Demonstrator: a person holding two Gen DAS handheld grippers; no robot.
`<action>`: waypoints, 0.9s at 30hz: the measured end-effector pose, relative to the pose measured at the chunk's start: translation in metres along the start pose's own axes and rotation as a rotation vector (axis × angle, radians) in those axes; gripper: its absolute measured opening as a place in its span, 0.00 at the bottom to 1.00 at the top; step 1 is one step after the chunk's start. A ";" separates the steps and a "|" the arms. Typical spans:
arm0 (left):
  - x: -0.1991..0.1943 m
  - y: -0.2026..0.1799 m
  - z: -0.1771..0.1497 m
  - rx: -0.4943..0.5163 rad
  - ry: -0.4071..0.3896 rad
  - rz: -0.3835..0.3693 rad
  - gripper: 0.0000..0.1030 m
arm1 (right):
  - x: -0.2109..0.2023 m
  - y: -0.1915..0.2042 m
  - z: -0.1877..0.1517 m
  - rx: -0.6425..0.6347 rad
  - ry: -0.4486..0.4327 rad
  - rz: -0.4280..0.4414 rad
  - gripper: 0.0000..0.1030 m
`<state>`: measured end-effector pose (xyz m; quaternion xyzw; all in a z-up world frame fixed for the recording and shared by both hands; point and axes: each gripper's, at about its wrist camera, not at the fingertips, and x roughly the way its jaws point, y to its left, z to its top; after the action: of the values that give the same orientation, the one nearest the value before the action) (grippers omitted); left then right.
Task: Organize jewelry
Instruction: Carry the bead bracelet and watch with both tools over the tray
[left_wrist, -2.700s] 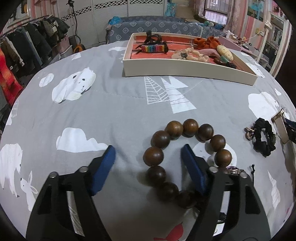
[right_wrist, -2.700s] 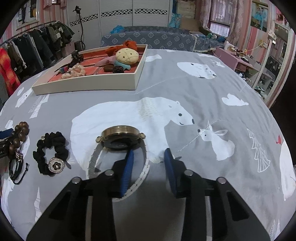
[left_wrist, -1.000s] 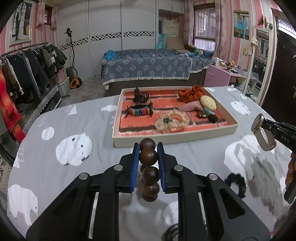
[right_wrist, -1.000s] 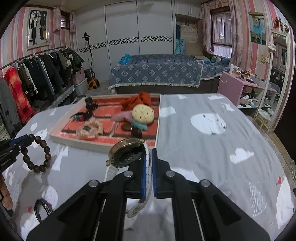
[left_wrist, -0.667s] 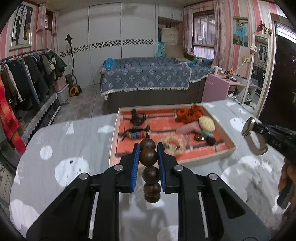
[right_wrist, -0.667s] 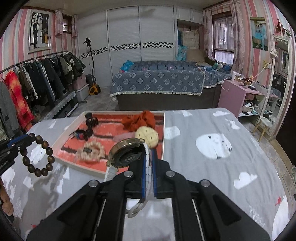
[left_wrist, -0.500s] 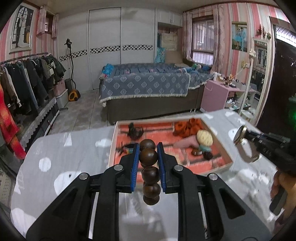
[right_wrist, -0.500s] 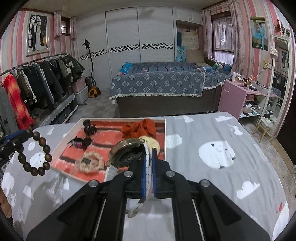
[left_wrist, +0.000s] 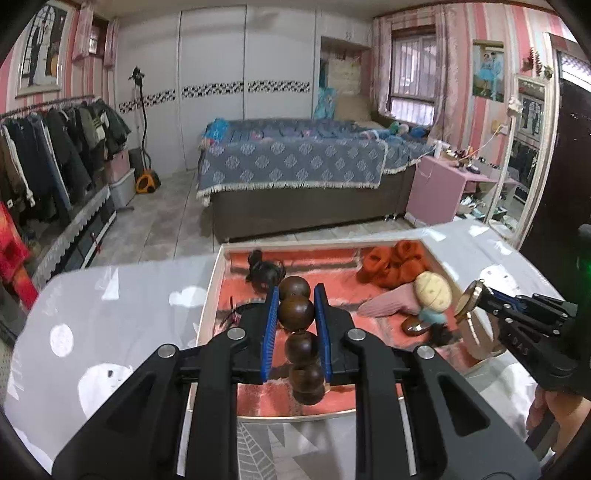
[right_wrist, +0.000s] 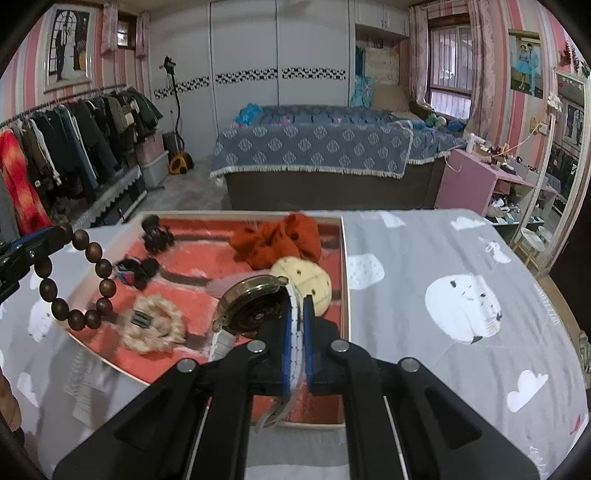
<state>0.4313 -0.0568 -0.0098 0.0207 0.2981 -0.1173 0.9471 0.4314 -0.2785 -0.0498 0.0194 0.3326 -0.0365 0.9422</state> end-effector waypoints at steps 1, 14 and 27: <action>0.007 0.002 -0.004 0.000 0.013 0.003 0.18 | 0.004 0.000 -0.002 0.004 0.005 -0.001 0.06; 0.041 0.015 -0.022 -0.011 0.037 0.086 0.18 | 0.023 0.008 -0.009 -0.019 -0.040 -0.025 0.06; 0.060 0.016 -0.032 -0.013 0.078 0.114 0.18 | 0.040 0.007 -0.011 -0.012 0.004 -0.014 0.06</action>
<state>0.4646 -0.0498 -0.0710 0.0361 0.3341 -0.0602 0.9399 0.4560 -0.2733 -0.0836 0.0115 0.3350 -0.0409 0.9413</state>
